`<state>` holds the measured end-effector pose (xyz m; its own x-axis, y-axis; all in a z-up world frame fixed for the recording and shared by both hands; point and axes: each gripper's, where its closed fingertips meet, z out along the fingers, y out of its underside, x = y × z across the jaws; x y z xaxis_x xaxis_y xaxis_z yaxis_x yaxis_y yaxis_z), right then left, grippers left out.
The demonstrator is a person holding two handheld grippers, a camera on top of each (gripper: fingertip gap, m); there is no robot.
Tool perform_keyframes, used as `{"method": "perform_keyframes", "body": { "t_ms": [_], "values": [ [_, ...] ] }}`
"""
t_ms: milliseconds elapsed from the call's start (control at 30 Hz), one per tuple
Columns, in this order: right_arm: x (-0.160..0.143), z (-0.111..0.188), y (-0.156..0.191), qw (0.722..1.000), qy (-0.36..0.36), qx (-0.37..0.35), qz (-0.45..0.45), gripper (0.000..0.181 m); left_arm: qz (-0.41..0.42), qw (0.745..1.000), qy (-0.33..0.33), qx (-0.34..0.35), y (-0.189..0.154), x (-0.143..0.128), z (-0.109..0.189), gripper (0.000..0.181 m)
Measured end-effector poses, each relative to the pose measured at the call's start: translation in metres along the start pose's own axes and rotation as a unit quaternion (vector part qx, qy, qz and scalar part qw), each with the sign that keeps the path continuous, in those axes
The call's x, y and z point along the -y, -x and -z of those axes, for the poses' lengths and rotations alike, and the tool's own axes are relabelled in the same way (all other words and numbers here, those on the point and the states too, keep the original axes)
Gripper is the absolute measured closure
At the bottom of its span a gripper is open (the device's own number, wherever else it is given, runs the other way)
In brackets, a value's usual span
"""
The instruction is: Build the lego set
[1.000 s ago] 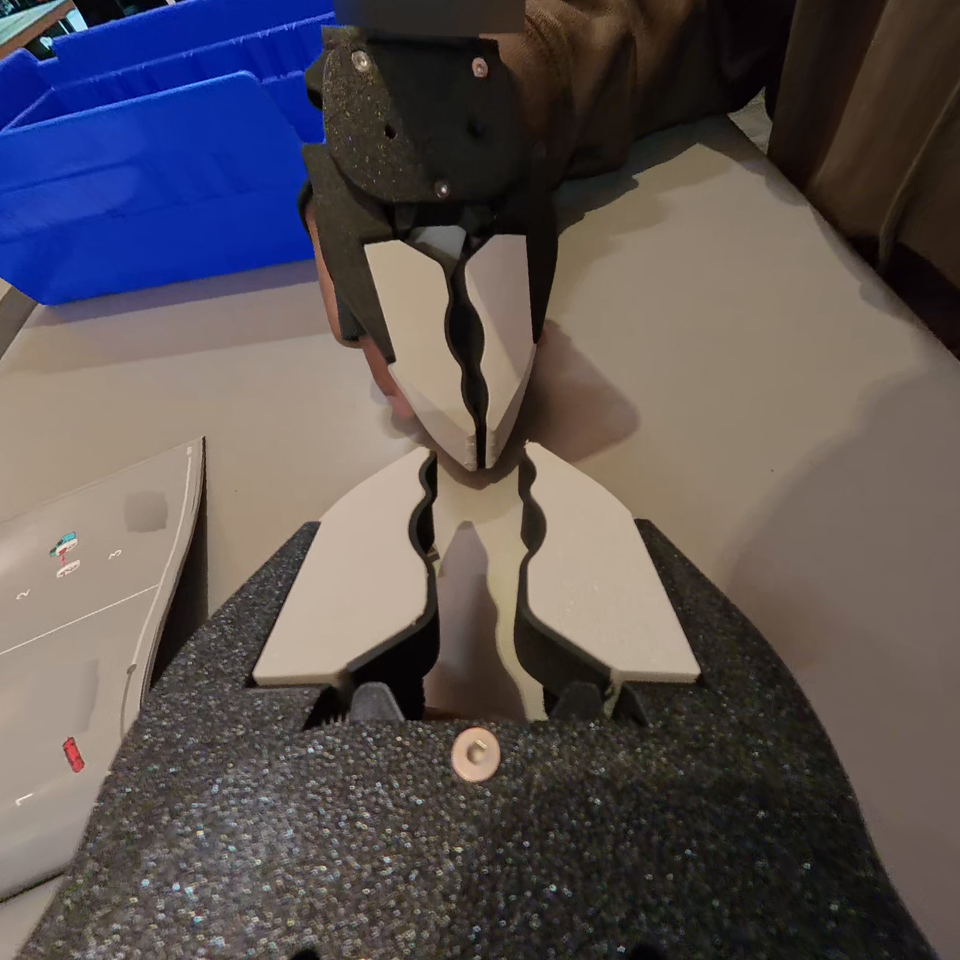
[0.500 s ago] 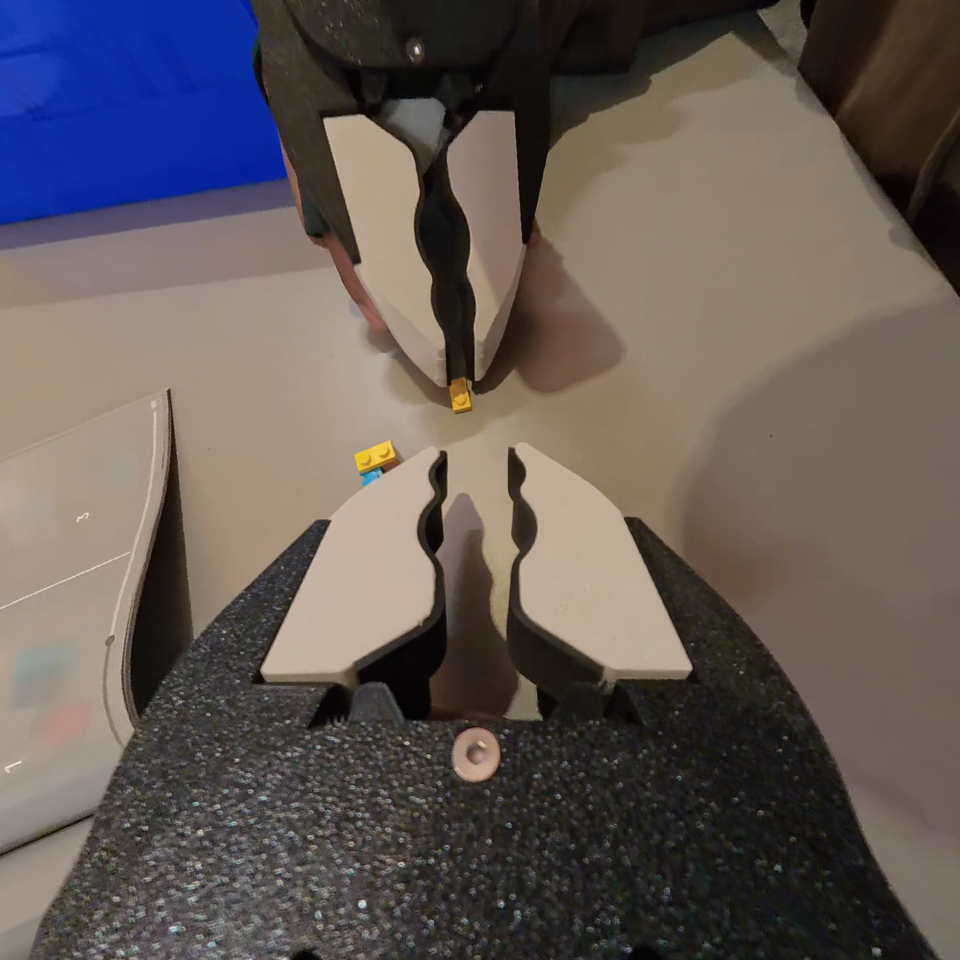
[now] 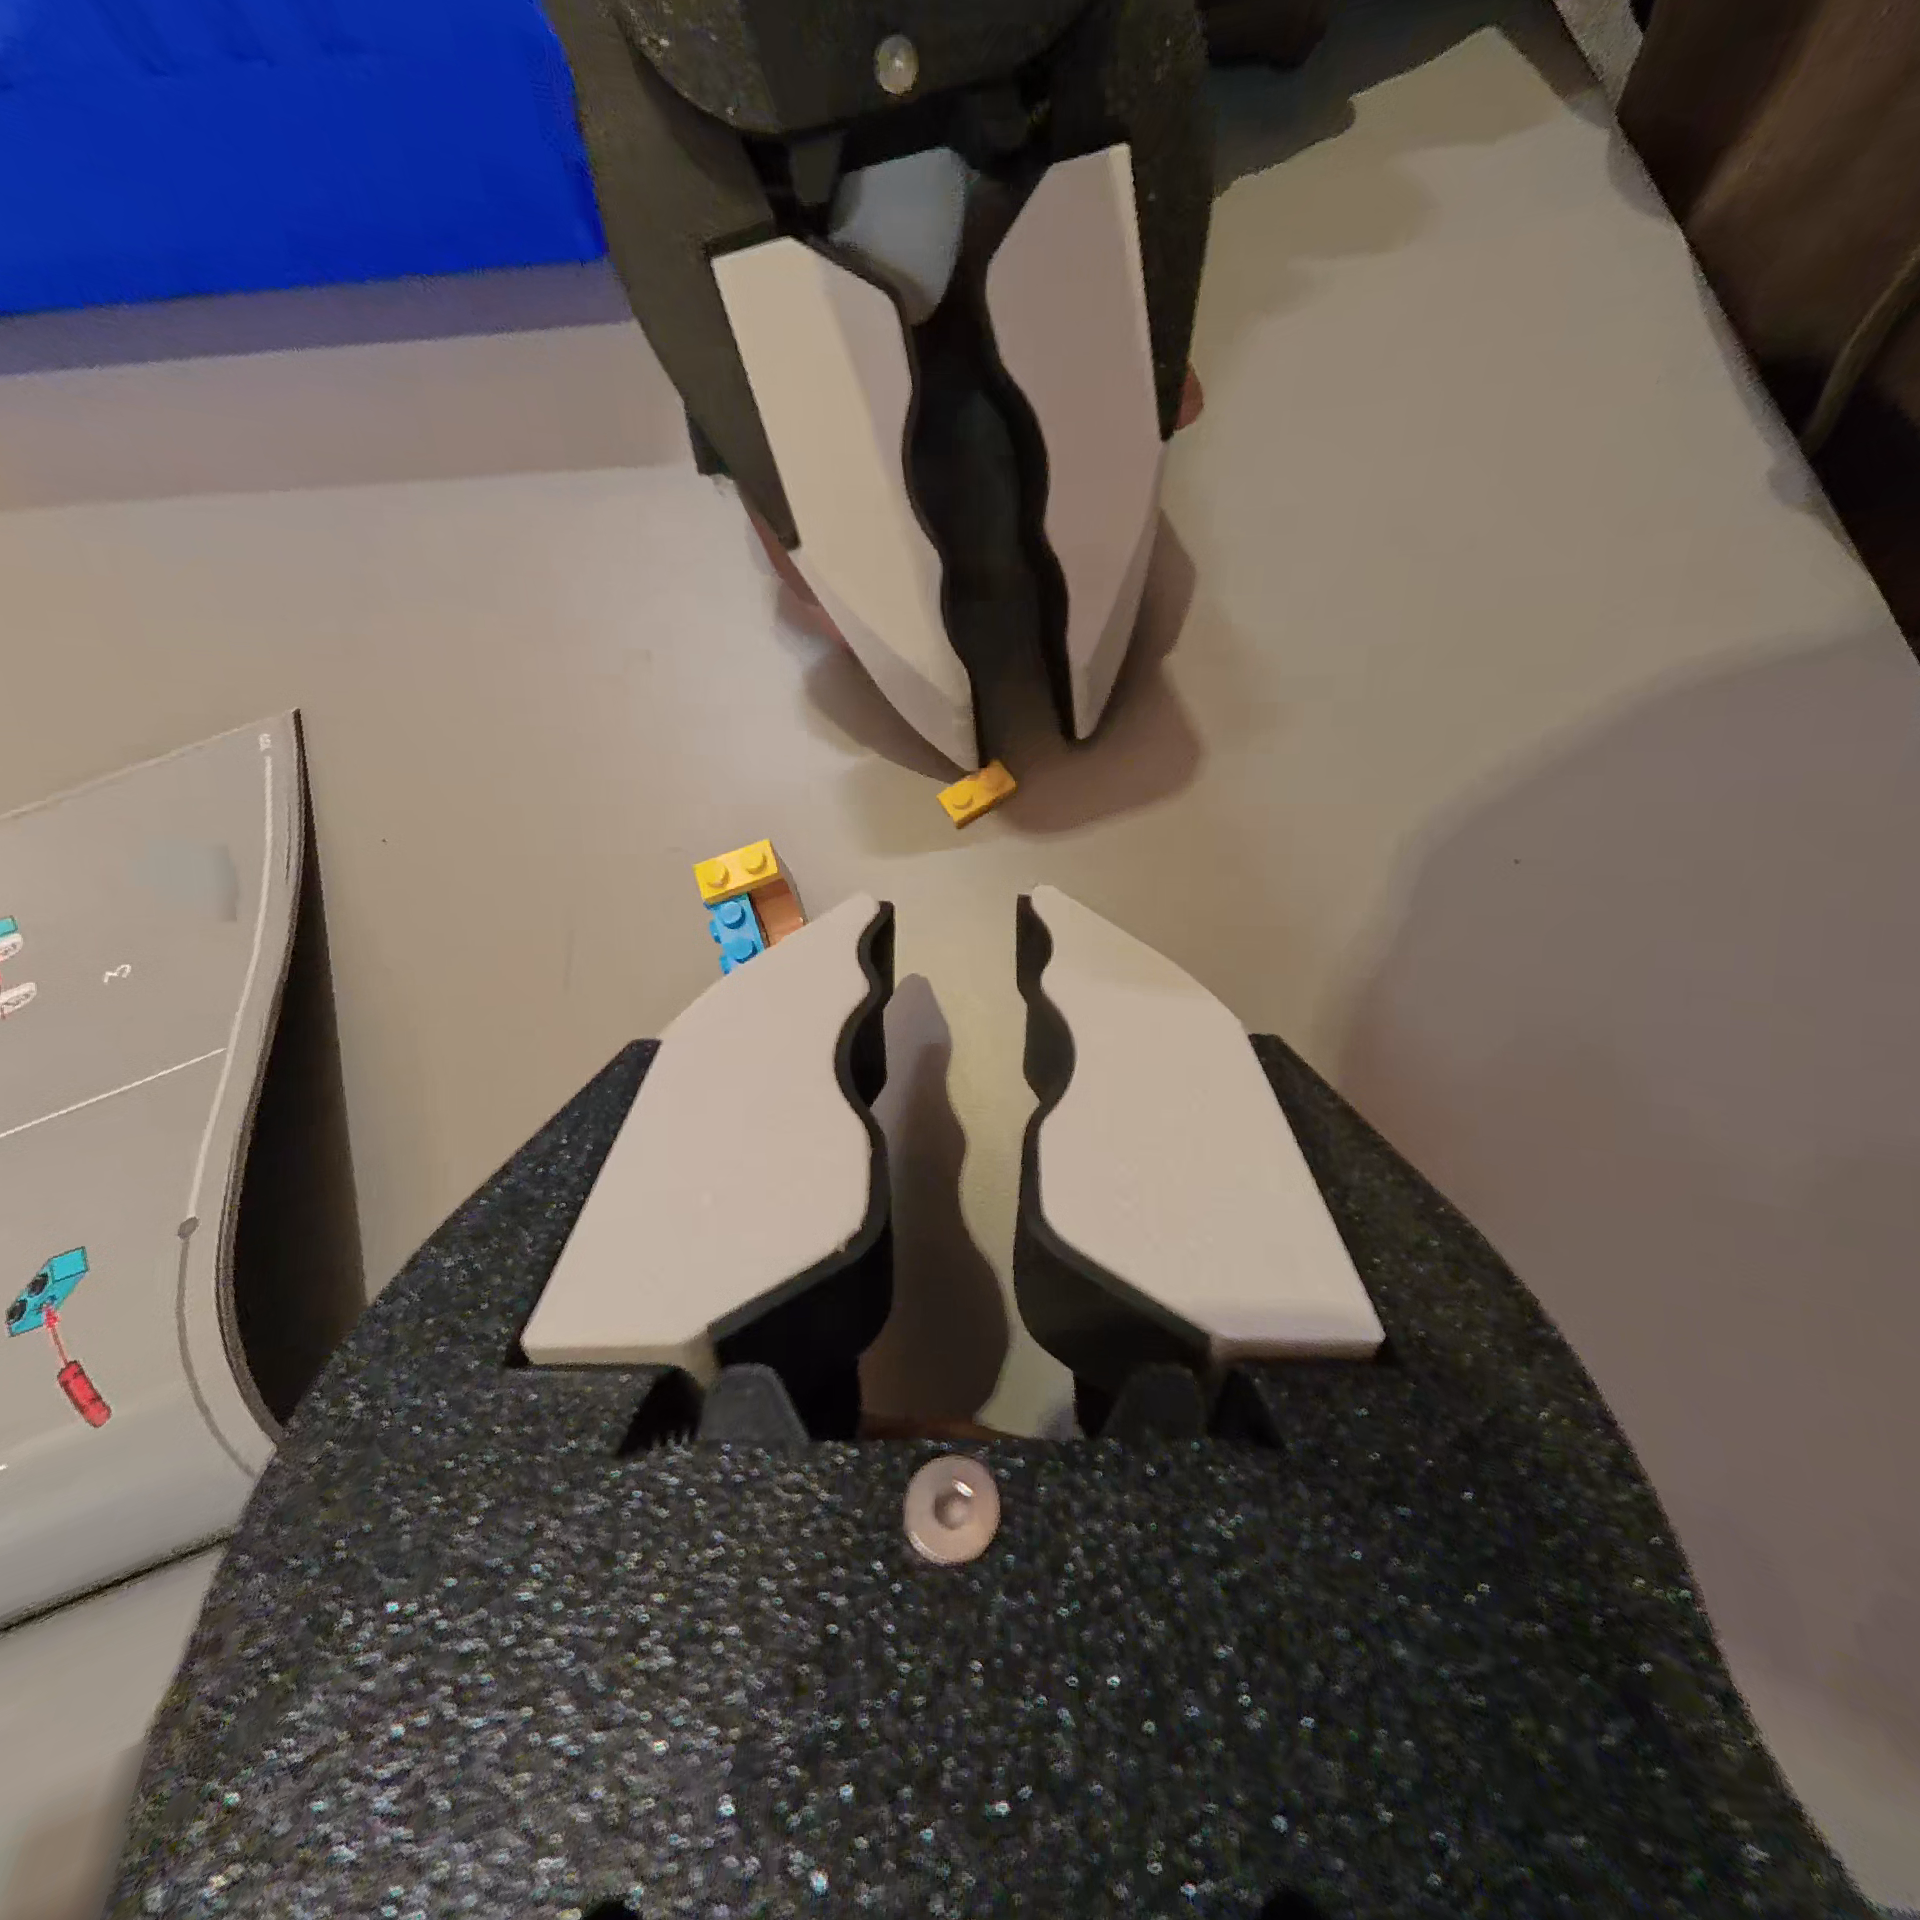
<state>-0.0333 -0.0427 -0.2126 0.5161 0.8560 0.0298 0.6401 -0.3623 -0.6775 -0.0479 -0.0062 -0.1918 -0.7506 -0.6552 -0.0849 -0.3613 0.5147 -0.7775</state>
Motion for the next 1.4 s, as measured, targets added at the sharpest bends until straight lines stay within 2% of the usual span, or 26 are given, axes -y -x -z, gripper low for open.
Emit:
{"method": "perform_keyframes", "body": {
  "t_ms": [133,267,433,533,800,1033,1133,1267,1400],
  "values": [
    [-0.001,0.001,-0.005,1.0,0.001,-0.015,0.003,0.16,0.014,1.0,-0.006,0.002,-0.002,0.007,0.0,0.159],
    [-0.001,0.009,-0.015,0.999,-0.02,-0.03,-0.01,0.16,0.057,0.998,-0.016,0.013,-0.006,0.018,-0.015,0.159],
    [-0.001,0.012,-0.025,0.998,-0.034,-0.044,-0.021,0.16,0.117,0.99,0.028,0.074,0.001,0.007,-0.029,0.159],
    [-0.002,0.011,-0.029,0.998,-0.038,-0.051,-0.024,0.16,0.145,0.986,0.032,0.075,0.0,0.009,-0.033,0.159],
    [-0.002,0.017,-0.042,0.995,-0.054,-0.072,-0.037,0.159,0.152,0.982,0.061,0.092,0.001,0.004,-0.039,0.158],
    [0.0,0.016,-0.049,0.995,-0.057,-0.083,-0.027,0.155,0.137,0.984,0.064,0.099,0.002,0.005,-0.041,0.165],
    [0.005,0.015,-0.053,0.994,-0.067,-0.083,-0.015,0.15,0.134,0.988,0.036,0.071,-0.001,0.01,-0.034,0.166],
    [0.014,0.01,-0.062,0.994,-0.079,-0.079,-0.005,0.147,0.141,0.987,-0.007,0.078,0.014,0.012,-0.001,0.165],
    [0.014,-0.005,-0.066,0.997,-0.041,-0.059,0.021,0.142,0.141,0.985,-0.015,0.098,0.026,0.004,0.02,0.165]
  ]
}}
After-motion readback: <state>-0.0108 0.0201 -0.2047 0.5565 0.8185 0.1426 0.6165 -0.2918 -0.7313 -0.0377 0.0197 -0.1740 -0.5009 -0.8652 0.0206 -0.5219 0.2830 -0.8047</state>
